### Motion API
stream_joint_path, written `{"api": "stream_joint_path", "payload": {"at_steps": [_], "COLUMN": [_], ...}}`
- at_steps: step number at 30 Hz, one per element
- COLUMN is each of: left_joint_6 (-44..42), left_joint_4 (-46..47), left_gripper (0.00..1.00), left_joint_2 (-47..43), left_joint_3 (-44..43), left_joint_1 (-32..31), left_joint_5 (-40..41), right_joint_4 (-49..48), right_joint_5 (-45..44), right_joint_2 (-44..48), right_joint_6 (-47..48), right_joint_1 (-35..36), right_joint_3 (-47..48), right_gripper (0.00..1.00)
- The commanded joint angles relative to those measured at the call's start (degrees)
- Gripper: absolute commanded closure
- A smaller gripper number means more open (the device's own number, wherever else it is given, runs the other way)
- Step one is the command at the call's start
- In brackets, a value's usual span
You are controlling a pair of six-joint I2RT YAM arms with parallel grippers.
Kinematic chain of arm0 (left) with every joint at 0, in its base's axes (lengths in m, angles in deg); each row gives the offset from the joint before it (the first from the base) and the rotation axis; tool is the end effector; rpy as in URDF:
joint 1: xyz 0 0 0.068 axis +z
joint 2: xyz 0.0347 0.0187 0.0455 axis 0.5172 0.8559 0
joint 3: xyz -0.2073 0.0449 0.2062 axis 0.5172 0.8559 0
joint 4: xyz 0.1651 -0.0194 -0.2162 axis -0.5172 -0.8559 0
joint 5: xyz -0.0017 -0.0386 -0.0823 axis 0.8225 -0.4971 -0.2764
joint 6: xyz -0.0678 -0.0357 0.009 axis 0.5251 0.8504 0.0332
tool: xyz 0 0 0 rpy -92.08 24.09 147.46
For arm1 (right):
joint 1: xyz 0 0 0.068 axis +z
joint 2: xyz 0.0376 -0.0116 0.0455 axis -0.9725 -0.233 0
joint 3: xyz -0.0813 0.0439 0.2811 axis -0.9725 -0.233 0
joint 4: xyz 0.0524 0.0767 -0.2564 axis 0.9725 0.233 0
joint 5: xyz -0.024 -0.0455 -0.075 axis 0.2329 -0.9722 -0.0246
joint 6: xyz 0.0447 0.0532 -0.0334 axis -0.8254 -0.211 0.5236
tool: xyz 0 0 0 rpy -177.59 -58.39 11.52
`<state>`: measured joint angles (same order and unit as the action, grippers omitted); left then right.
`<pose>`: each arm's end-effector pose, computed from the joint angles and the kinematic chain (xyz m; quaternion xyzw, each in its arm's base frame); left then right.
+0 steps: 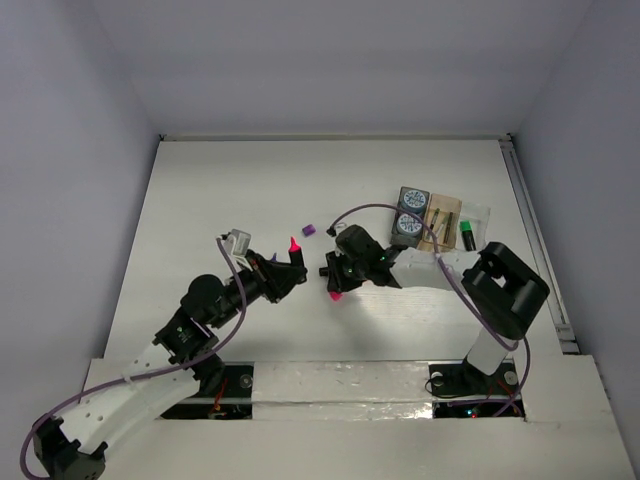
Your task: Sort the stationery into containers
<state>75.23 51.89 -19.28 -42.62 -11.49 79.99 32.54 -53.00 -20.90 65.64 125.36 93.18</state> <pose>0.1132 -0.1166 0.2923 0.0959 0.6512 -0.5072 0.5563 0.2419 0.2858 0.1513 -0.2165 0.9185 0.2309 0.2371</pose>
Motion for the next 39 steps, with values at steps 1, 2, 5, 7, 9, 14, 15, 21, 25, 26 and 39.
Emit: {"api": "stream_joint_path", "payload": {"at_steps": [1,2,5,7,9,14,15,21,25,26,39], "left_joint_6": [3.24,3.77,4.57,4.4,4.22,6.58,7.03,8.08,9.49,10.1,12.22], "left_joint_4": [5.94,6.3,6.92,6.92,7.0,12.45,13.24,13.86,17.01,17.98,31.79], "left_gripper": [1.0,1.0,1.0,1.0,1.0,1.0,1.0,1.0,1.0,1.0,1.0], "left_joint_2": [0.13,0.3,0.48,0.66,1.27,5.13,5.31,4.17,5.31,6.1,22.36], "left_joint_3": [2.84,3.89,4.87,4.87,5.22,7.77,8.64,10.49,12.69,13.47,17.26], "left_joint_1": [0.27,0.27,0.27,0.27,0.27,0.27,0.27,0.27,0.27,0.27,0.27], "left_joint_5": [-3.04,-3.48,-3.48,-3.57,-4.27,-8.84,-9.36,-9.46,-11.47,-11.83,-11.48], "right_joint_4": [-7.56,-9.32,-8.28,-7.4,-7.49,-11.79,-11.79,-10.92,-9.16,-8.81,-6.25], "right_joint_5": [-5.06,-5.06,-9.6,-11.99,-14.98,-14.99,-14.64,-14.28,-15.16,-15.6,-14.64], "right_joint_2": [3.7,4.14,4.94,6.25,7.92,13.11,13.03,12.5,13.64,13.99,10.65], "right_joint_6": [-8.14,-9.12,-12.28,-14.3,-15.97,-19.41,-19.32,-19.59,-18.97,-18.88,-19.06], "right_joint_1": [0.47,0.47,0.47,0.47,0.47,0.47,0.47,0.47,0.47,0.47,0.47], "right_joint_3": [-3.01,-3.54,-3.9,-5.38,-7.23,-12.68,-12.51,-12.69,-12.6,-12.6,-12.07], "right_gripper": [0.94,0.94,0.92,0.91,0.91,0.91,0.91,0.91,0.9,0.91,0.89]}}
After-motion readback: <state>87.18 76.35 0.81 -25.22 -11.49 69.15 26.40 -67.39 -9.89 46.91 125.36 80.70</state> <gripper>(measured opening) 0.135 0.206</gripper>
